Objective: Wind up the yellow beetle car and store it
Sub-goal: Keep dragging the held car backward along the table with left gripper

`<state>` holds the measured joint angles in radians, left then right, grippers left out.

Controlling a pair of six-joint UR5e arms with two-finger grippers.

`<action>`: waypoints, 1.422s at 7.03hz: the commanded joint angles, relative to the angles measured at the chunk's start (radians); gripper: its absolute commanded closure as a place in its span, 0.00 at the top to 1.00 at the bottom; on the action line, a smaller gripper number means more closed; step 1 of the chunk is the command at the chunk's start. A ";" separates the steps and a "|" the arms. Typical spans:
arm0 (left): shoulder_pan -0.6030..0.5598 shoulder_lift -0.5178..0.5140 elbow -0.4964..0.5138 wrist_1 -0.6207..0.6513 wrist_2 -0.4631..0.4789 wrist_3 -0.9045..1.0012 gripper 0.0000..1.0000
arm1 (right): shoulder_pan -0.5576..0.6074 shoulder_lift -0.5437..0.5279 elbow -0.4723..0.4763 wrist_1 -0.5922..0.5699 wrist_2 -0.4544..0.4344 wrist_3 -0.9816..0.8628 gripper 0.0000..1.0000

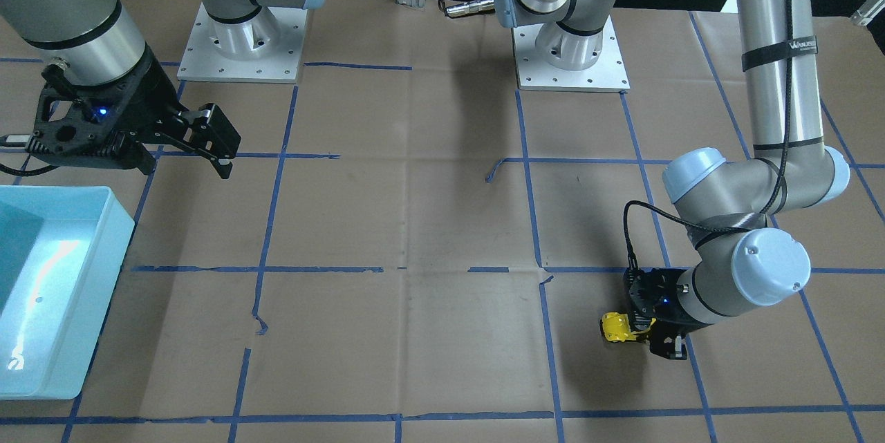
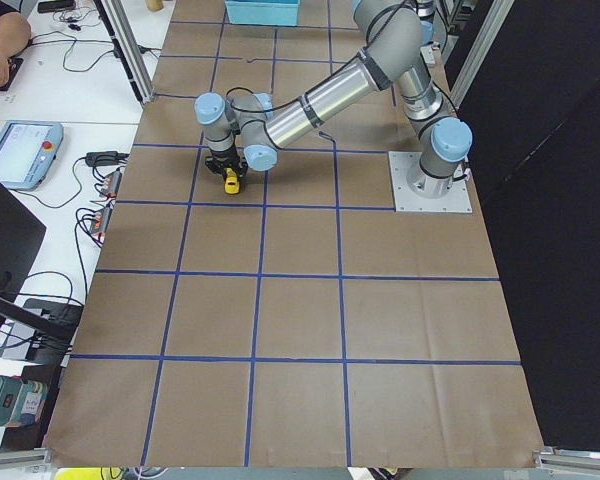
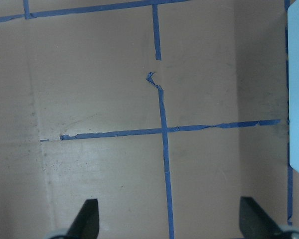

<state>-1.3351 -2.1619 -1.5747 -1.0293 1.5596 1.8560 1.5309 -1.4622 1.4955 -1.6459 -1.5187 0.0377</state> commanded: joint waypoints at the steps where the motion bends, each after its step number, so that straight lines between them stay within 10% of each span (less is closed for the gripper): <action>1: 0.001 -0.001 0.001 0.000 0.000 0.000 0.08 | 0.002 -0.001 -0.001 -0.005 0.002 0.002 1.00; 10: 0.031 -0.004 -0.005 0.000 0.000 0.060 0.08 | 0.002 -0.001 -0.001 -0.006 0.023 0.002 1.00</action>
<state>-1.3047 -2.1658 -1.5799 -1.0293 1.5599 1.9107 1.5318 -1.4624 1.4941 -1.6519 -1.5012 0.0387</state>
